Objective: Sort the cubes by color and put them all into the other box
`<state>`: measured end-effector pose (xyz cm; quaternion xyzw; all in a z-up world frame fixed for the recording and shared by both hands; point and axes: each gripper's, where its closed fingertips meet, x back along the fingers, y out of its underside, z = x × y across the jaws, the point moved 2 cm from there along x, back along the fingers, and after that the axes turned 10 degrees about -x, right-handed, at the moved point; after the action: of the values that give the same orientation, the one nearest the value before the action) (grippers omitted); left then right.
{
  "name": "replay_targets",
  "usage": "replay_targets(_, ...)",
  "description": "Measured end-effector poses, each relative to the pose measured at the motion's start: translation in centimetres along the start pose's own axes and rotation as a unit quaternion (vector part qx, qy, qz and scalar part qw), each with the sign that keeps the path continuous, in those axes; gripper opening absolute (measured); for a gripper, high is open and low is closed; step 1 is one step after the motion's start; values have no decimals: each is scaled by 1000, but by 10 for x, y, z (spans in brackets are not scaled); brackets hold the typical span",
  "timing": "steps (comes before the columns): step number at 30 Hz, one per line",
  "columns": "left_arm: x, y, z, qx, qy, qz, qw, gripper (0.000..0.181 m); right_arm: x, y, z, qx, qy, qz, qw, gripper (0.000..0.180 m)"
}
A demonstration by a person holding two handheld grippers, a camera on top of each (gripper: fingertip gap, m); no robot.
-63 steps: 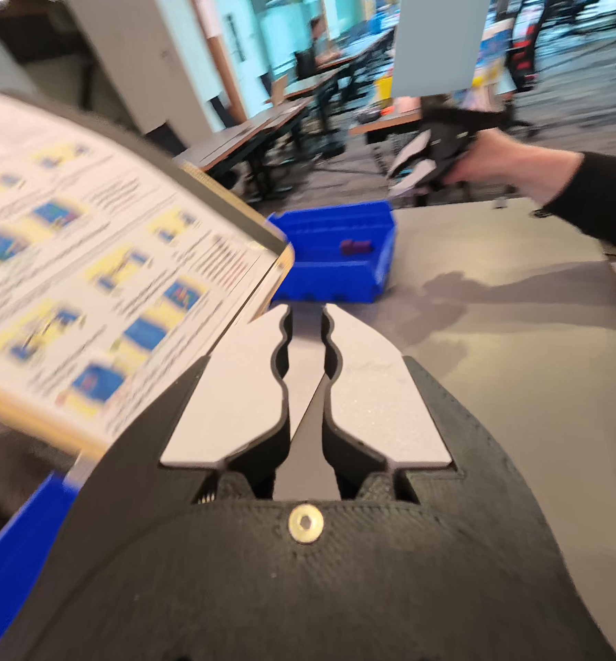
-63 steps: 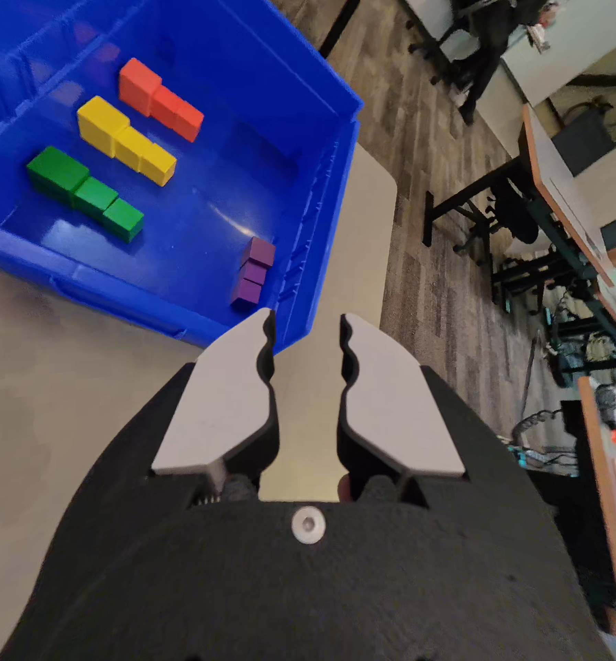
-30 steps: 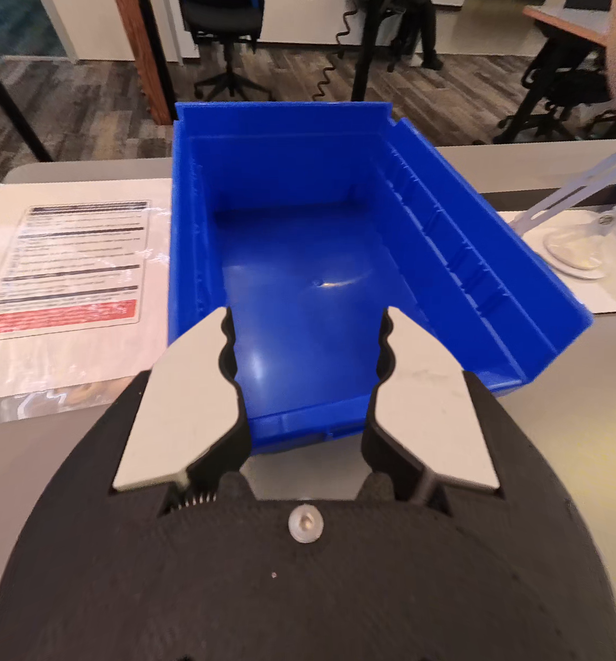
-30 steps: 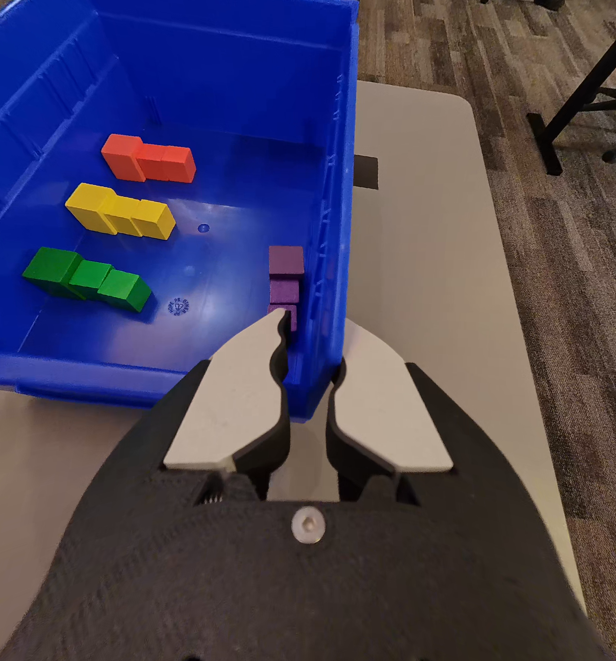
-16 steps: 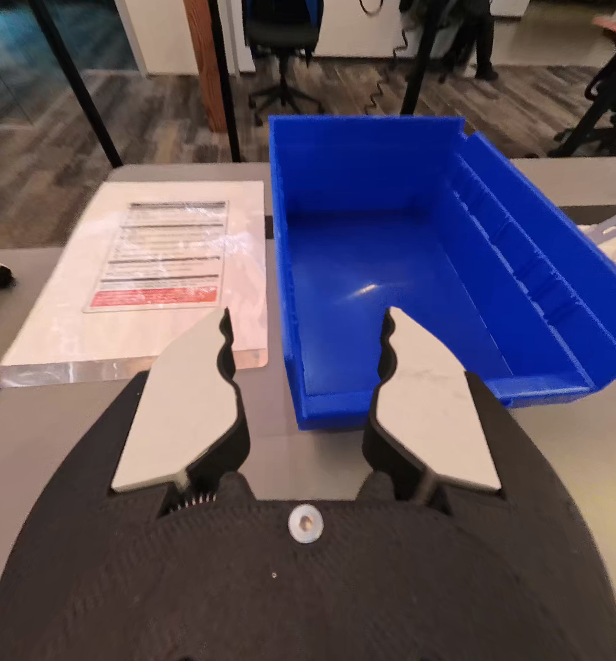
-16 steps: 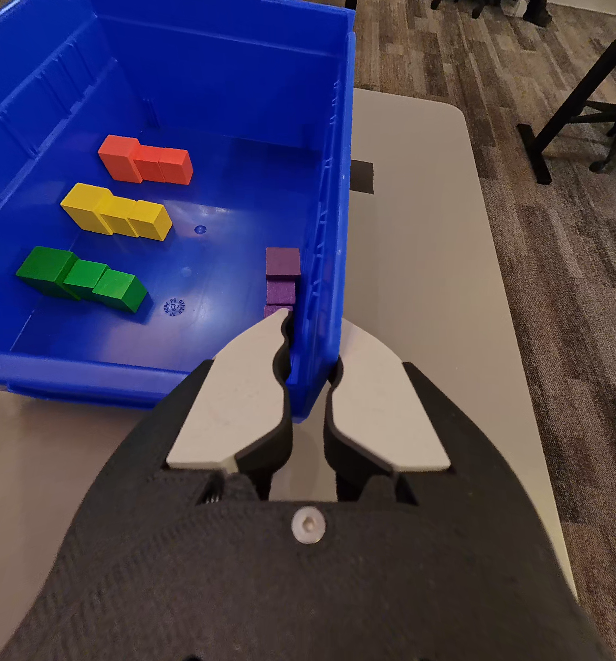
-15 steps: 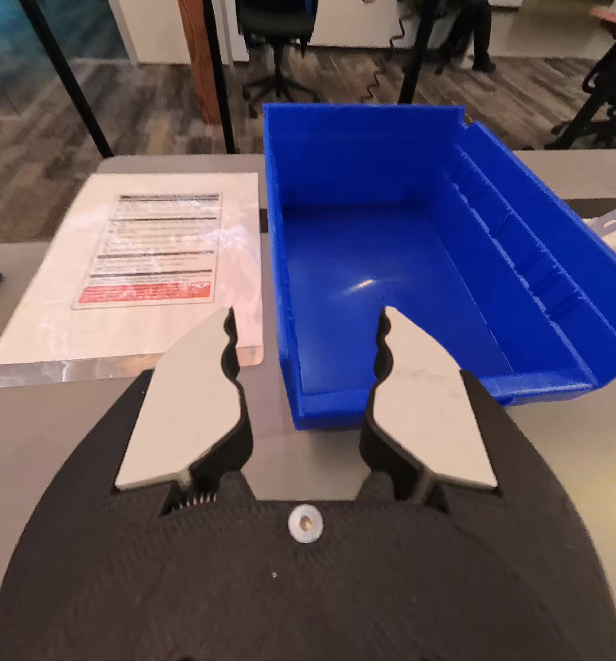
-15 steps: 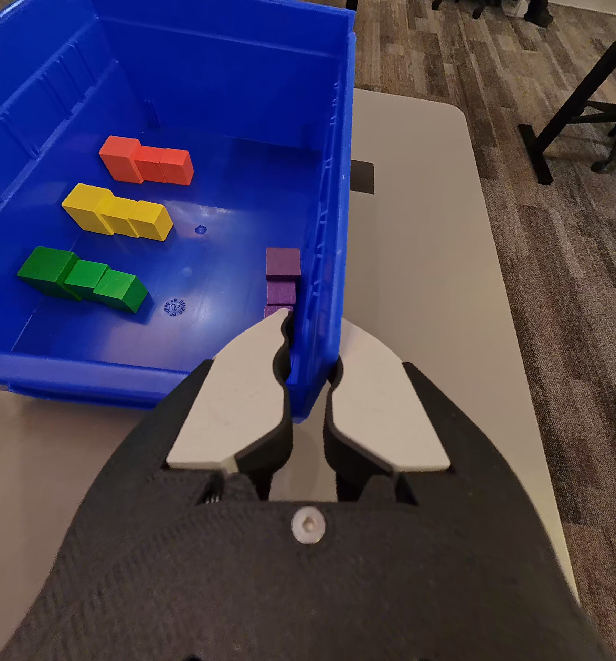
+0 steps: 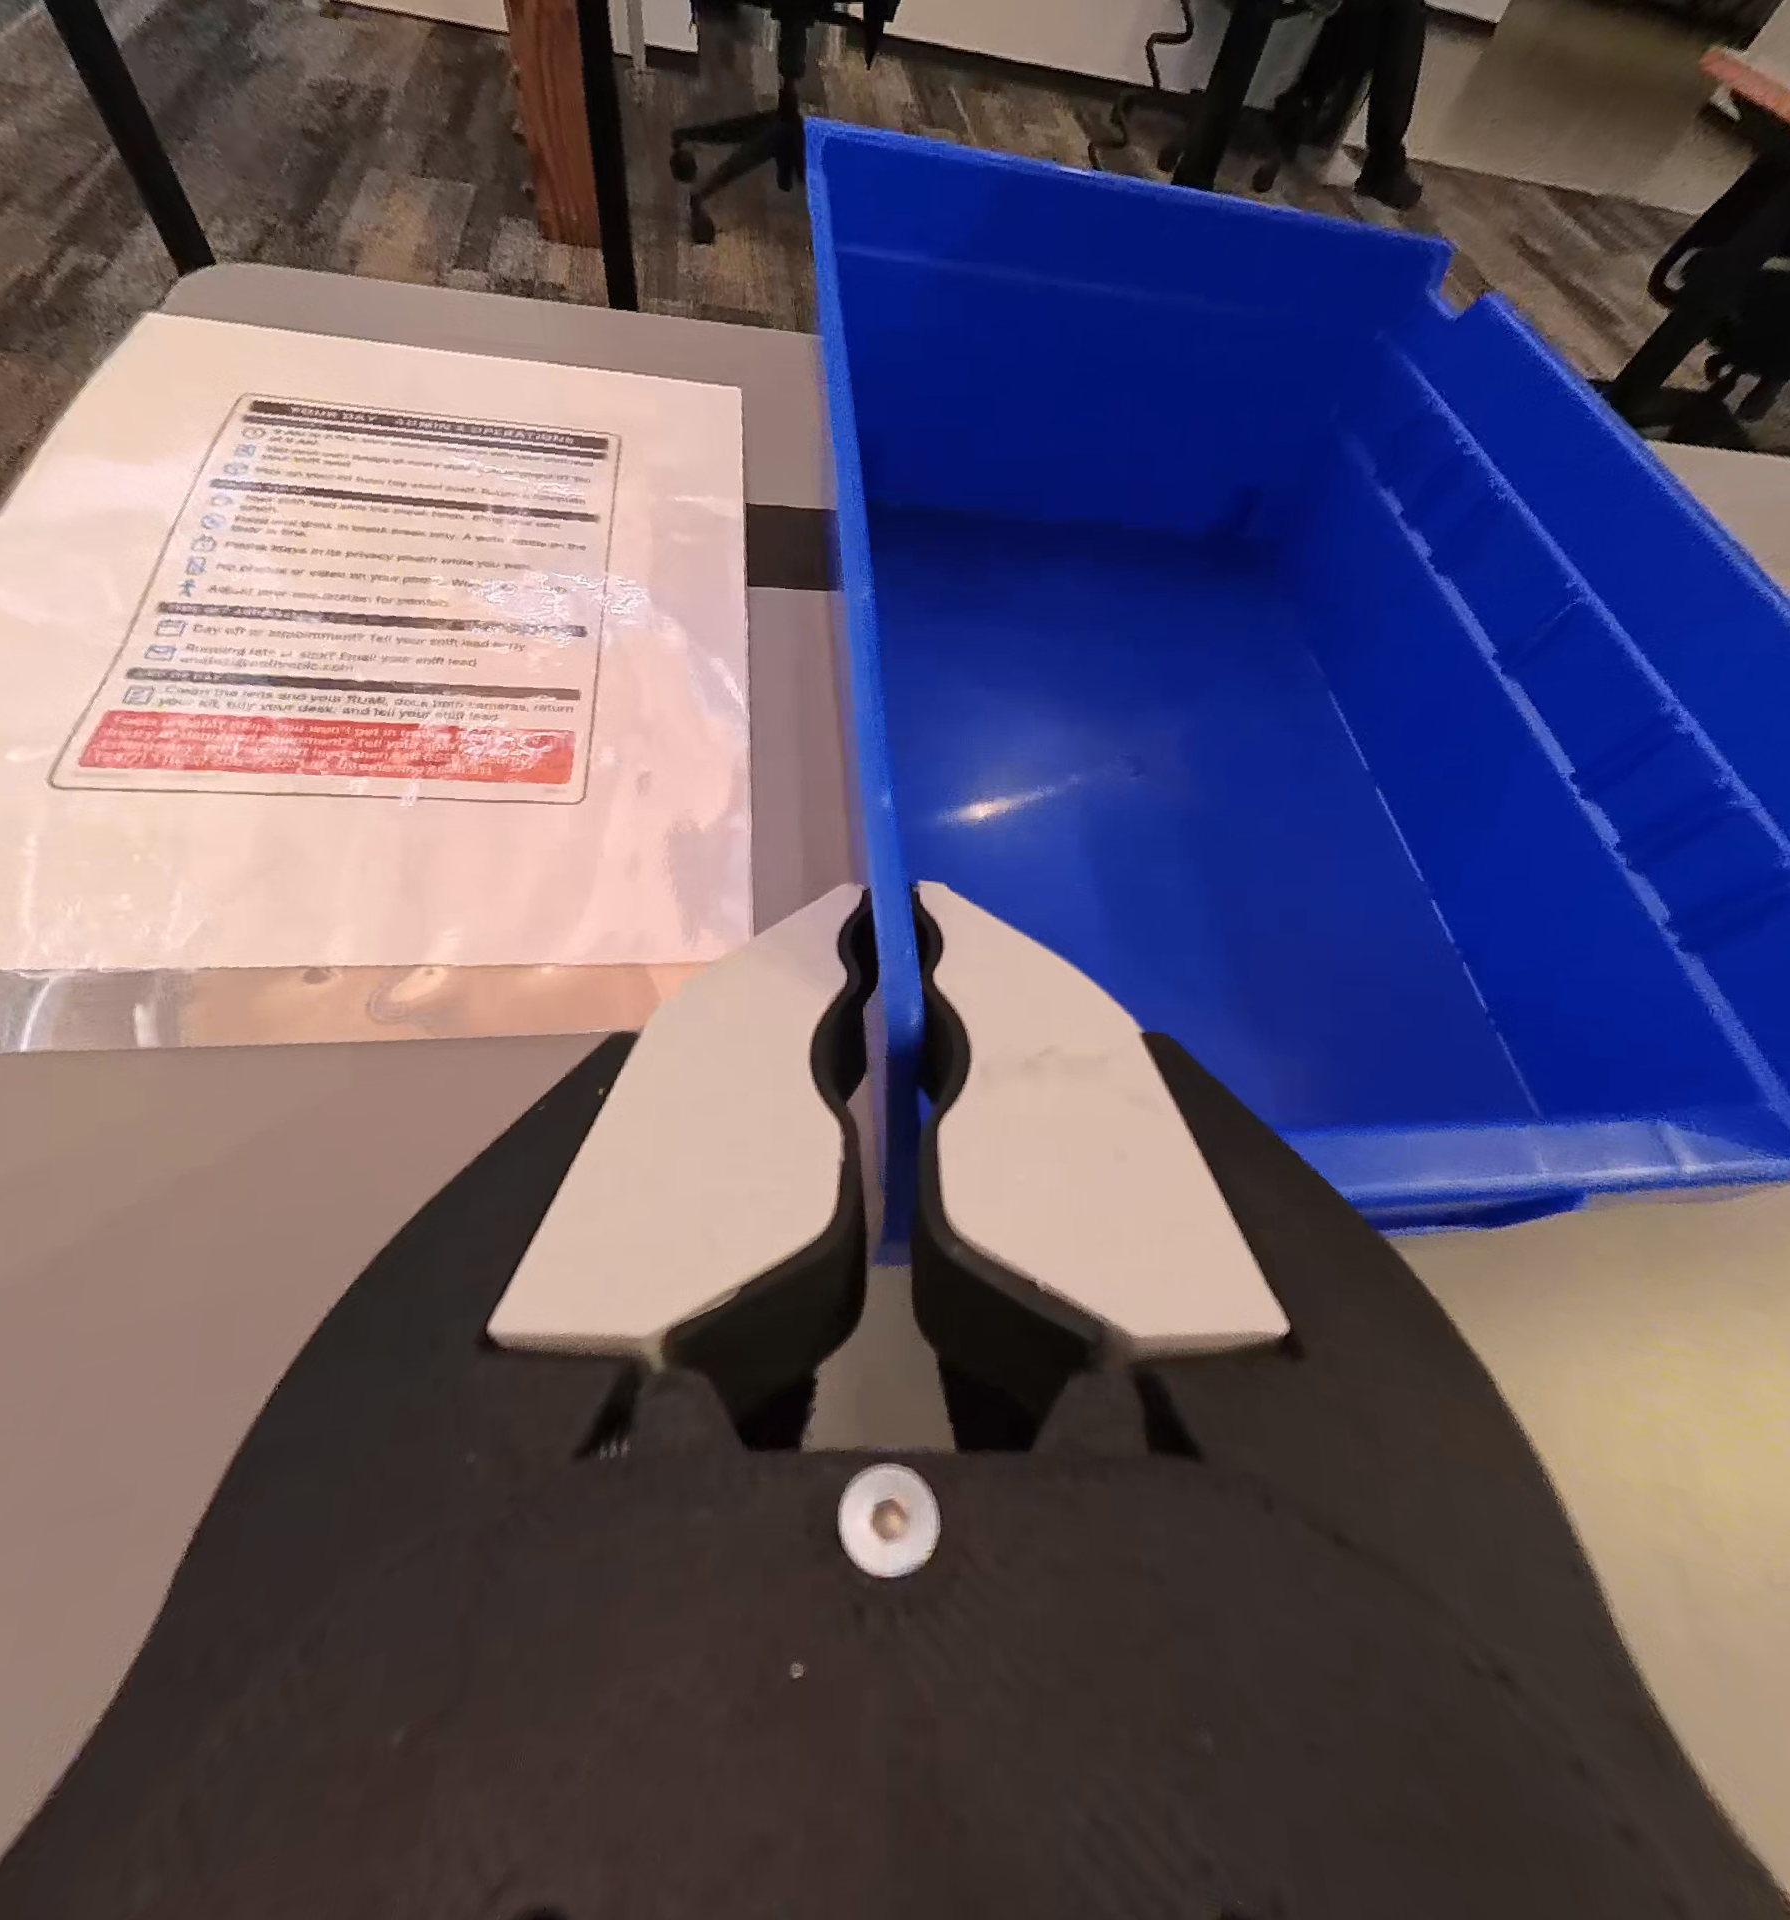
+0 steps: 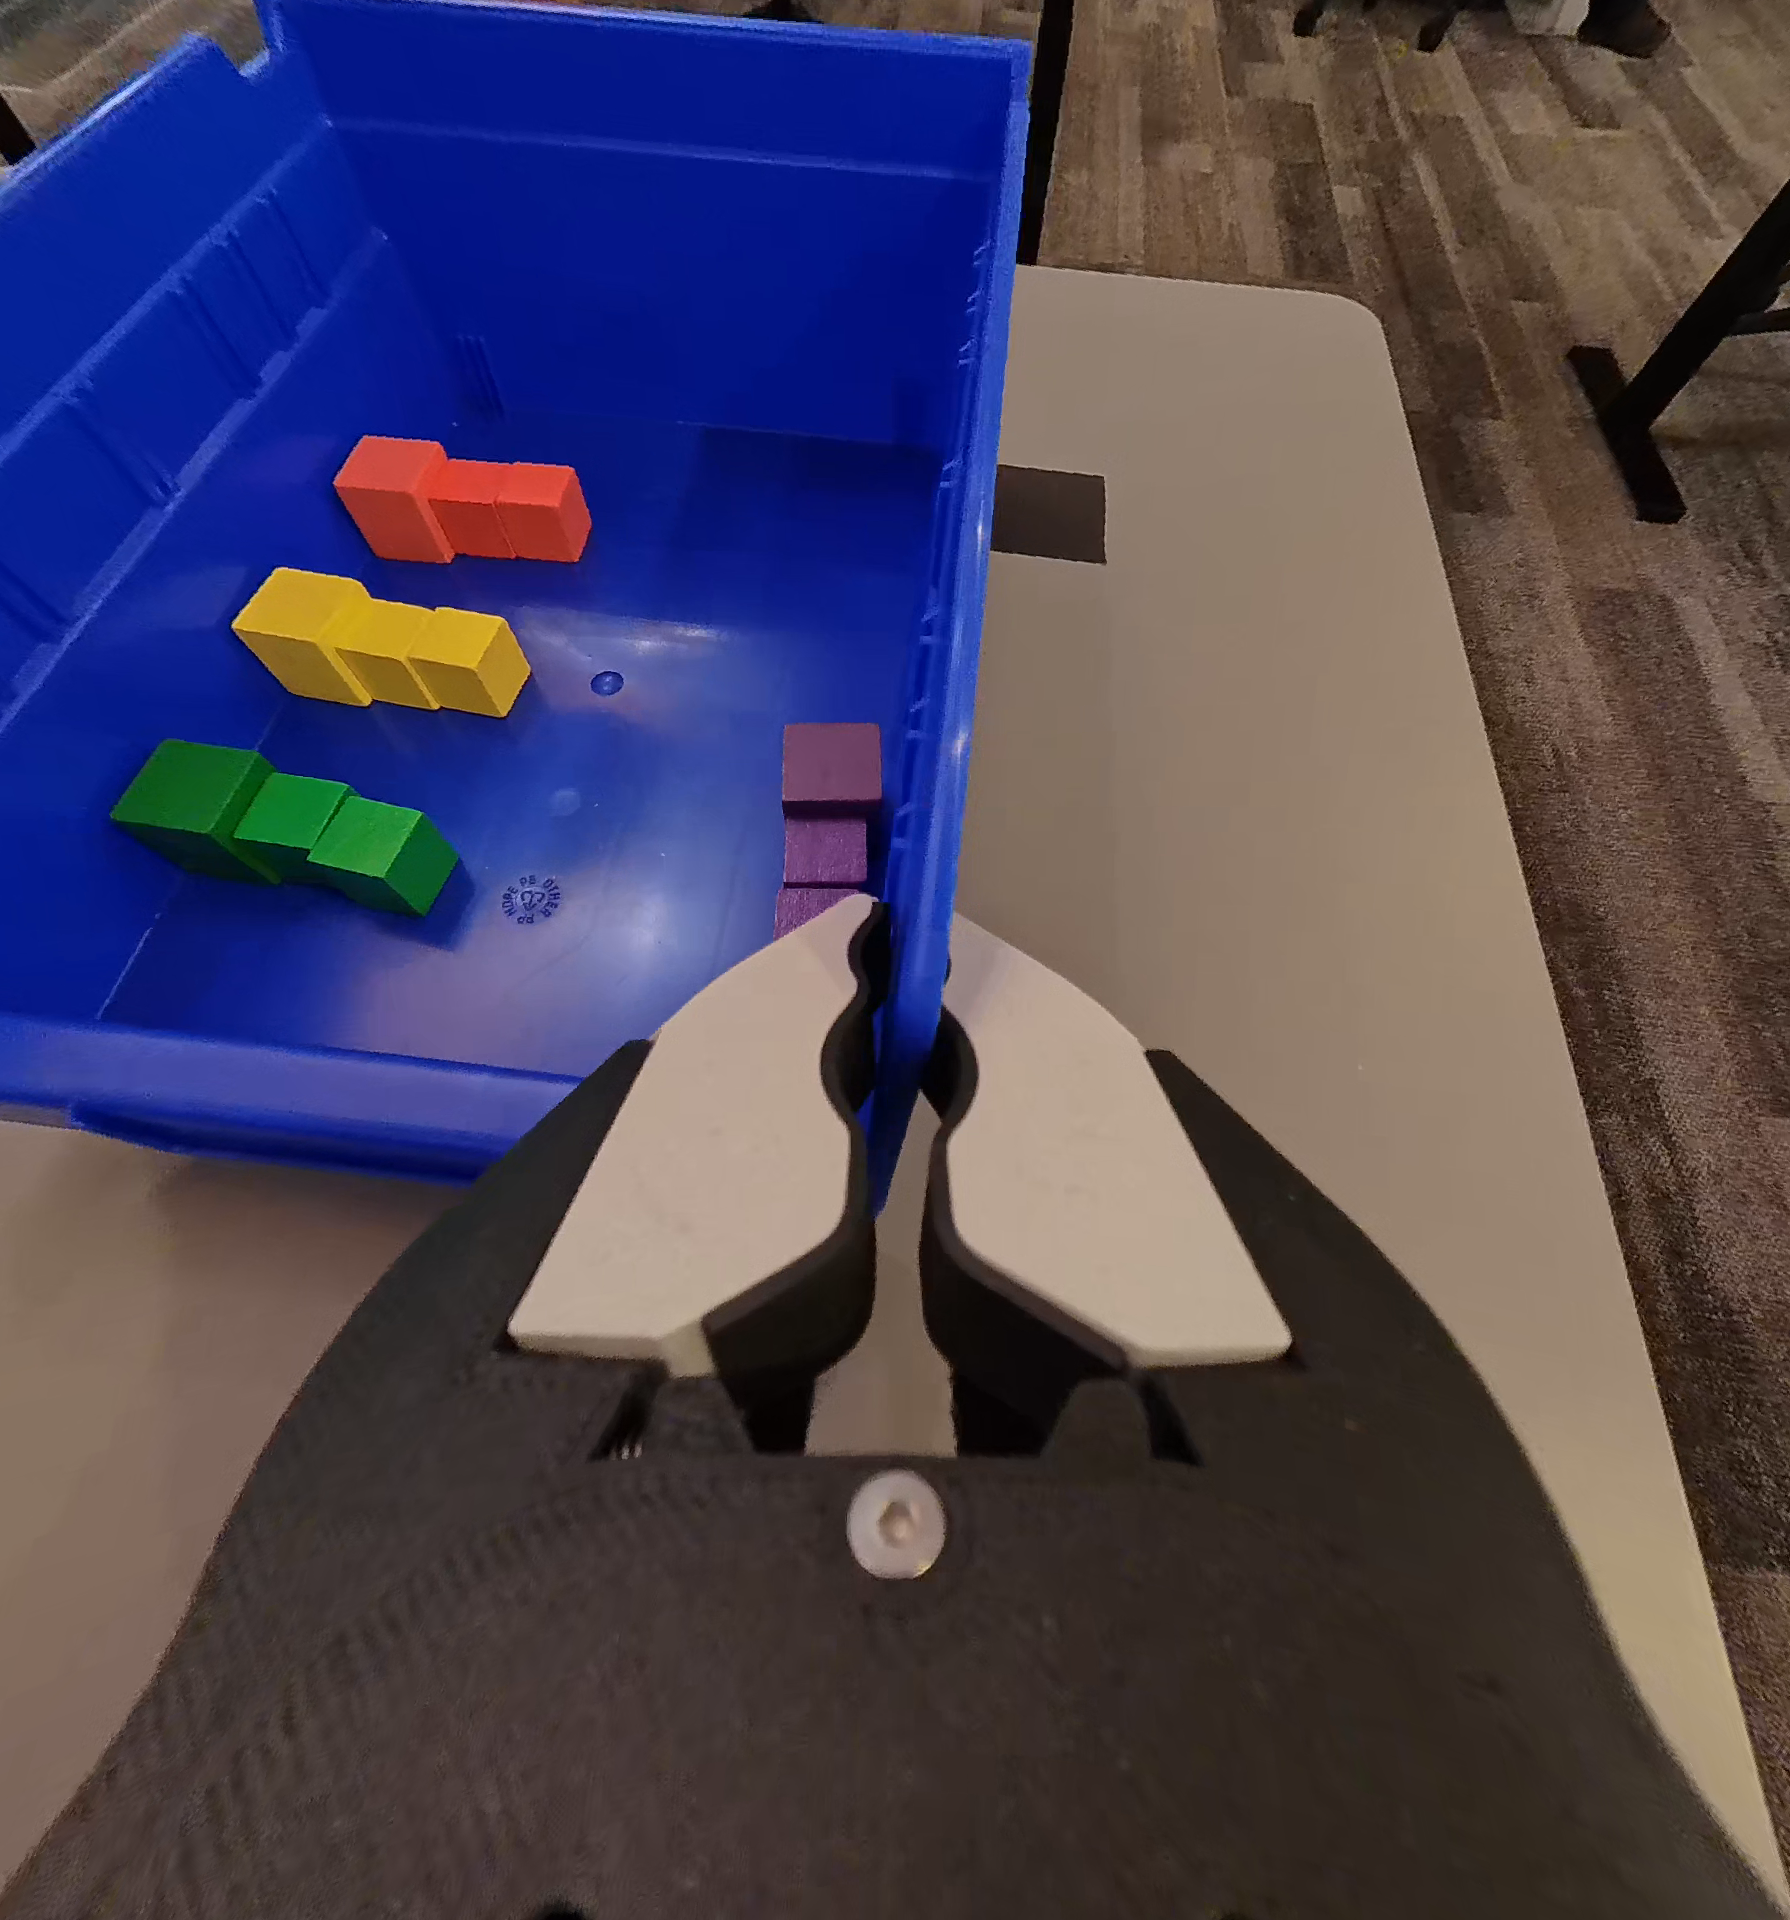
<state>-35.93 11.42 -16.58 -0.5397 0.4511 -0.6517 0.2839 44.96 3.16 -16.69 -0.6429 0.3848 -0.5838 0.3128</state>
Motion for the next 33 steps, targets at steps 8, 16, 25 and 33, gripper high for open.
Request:
replay_targets(8,13,-2,4,7,8,18,1000,4,9,5,-2,6,-9,-7,1000,4)
replay_targets(16,25,-5,10,17,23,38,999,3,34,21,-5,12,-13,-9,1000,4)
replay_targets(25,44,-11,15,14,25,65,997,4,69,42,-12,23,-21,-9,999,4)
replay_targets(33,66,-2,26,9,30,61,998,3,97,61,-23,37,-36,-6,999,4)
